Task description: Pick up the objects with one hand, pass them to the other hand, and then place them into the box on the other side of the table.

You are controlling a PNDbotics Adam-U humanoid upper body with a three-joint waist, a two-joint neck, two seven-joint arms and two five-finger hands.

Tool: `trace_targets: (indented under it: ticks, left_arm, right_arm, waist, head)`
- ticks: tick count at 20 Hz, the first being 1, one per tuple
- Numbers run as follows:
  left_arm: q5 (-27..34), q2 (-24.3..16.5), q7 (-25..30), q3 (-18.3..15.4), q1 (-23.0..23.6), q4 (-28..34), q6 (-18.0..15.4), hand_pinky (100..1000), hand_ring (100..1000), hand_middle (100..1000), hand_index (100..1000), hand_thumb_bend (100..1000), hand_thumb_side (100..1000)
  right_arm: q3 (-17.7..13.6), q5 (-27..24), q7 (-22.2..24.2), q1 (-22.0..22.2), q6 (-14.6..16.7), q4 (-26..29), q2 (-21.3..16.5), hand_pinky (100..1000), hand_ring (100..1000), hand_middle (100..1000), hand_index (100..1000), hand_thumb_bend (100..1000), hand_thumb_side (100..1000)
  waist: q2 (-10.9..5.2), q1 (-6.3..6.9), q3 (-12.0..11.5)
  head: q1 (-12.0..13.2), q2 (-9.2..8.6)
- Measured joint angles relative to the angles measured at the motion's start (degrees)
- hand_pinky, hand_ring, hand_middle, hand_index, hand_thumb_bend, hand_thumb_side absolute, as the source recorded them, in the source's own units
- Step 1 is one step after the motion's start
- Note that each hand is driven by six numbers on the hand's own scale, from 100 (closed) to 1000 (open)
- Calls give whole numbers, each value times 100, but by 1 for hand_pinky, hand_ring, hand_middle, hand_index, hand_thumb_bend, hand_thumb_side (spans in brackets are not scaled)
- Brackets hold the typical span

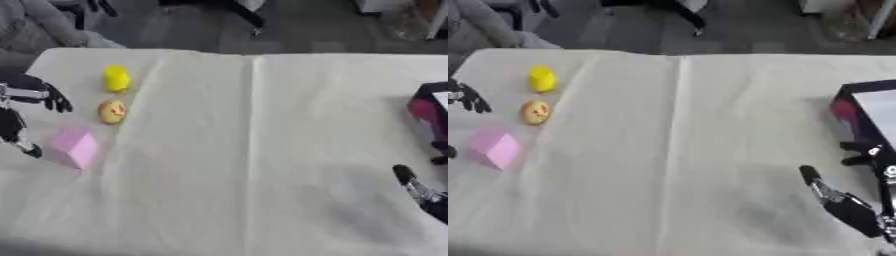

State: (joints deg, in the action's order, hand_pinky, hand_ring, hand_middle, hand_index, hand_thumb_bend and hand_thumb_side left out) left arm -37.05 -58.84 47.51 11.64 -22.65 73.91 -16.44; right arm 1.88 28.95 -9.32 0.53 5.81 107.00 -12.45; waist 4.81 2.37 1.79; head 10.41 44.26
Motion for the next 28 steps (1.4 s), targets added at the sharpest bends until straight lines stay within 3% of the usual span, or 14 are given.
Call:
trace_targets:
  ticks: [10,16,20,25,28]
  left_arm:
    - [-419,319,-194,65,-68,-439,-194,898,814,799,927,632,228]
    - [-618,540,-400,132,-206,-600,-367,886,793,754,883,574,174]
    - [-767,607,-603,167,-255,-674,-447,862,714,647,796,505,100]
    - [-936,608,-801,185,-284,-771,-527,805,515,431,579,447,100]
    - [-1001,629,-1090,161,-294,-810,-518,784,468,368,515,407,100]
  right_arm:
    - [0,3,1,0,1,-1,0,900,606,678,709,558,441]
    - [1,3,5,-1,2,-1,2,900,606,679,709,558,439]
    - [1,3,6,-1,1,-1,6,900,606,679,709,557,440]
    - [1,3,14,-3,8,-1,7,900,606,680,709,556,441]
    - [1,3,17,-3,11,-1,7,900,606,680,709,556,441]
  waist:
    - [0,0,2]
    - [1,0,16]
    - [8,0,27]
    - [8,0,27]
    - [8,0,26]
  head:
    - [-66,0]
    - [-102,0]
    - [-102,0]
    - [-97,0]
    - [-98,0]
